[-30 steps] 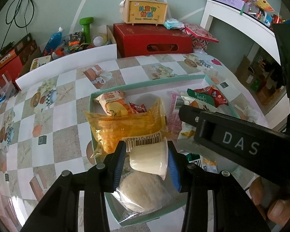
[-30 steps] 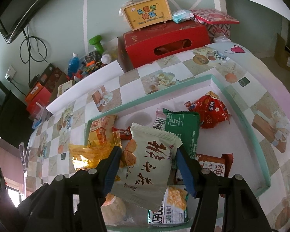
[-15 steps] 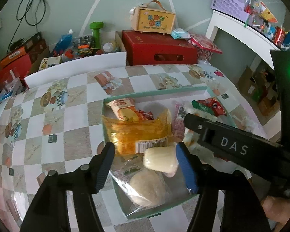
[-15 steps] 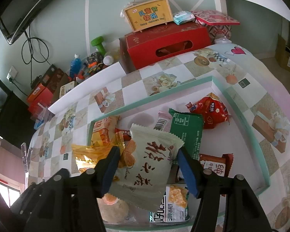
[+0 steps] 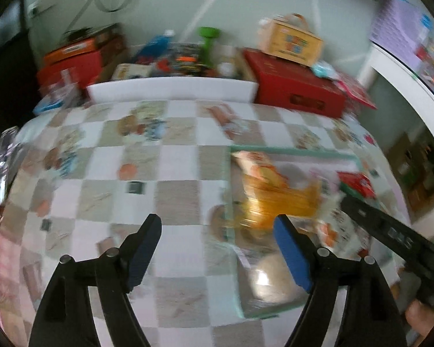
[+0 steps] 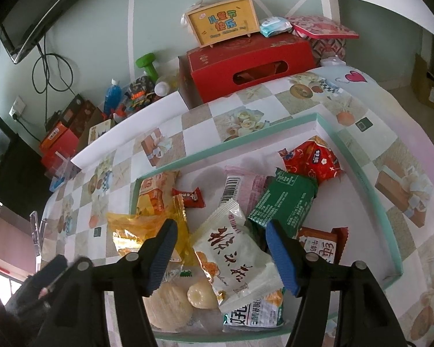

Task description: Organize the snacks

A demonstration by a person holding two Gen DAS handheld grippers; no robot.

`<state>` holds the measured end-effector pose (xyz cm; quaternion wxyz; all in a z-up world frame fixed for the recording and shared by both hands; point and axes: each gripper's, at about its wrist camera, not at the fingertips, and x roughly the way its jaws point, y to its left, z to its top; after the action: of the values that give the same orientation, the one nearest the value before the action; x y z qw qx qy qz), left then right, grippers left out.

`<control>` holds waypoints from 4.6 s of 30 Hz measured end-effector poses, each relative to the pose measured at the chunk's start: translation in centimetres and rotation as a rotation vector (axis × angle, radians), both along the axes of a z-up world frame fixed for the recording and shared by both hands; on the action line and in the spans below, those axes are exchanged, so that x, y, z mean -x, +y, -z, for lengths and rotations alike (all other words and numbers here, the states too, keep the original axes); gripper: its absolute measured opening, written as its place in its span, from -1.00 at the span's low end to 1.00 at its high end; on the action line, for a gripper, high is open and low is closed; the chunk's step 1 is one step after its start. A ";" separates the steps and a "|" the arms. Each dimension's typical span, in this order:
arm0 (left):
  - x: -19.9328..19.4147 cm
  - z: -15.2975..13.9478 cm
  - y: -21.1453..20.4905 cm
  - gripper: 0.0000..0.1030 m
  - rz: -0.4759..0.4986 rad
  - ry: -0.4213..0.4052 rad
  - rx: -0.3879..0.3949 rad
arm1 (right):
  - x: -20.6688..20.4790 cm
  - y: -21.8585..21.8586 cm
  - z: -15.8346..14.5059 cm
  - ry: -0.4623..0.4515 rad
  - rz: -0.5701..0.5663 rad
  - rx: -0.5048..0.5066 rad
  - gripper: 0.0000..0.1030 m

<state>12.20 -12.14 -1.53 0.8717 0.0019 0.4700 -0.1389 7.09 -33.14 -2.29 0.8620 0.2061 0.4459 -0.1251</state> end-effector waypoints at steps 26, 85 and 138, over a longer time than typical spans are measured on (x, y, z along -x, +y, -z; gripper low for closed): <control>-0.7 1.3 10.0 0.84 -0.273 0.029 -0.019 | 0.6 6.6 0.0 0.005 -0.135 0.192 1.00; 6.5 6.0 10.6 0.84 -0.197 0.176 -0.172 | 6.7 11.3 3.5 0.087 -0.233 0.269 1.00; 6.5 6.7 10.4 0.84 -0.194 0.198 -0.176 | 6.6 10.9 4.2 0.117 -0.221 0.256 1.00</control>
<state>5.71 -1.76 -8.23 0.8269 0.0192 0.5618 -0.0120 0.54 -22.22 -6.50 0.8622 0.0369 0.4959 -0.0970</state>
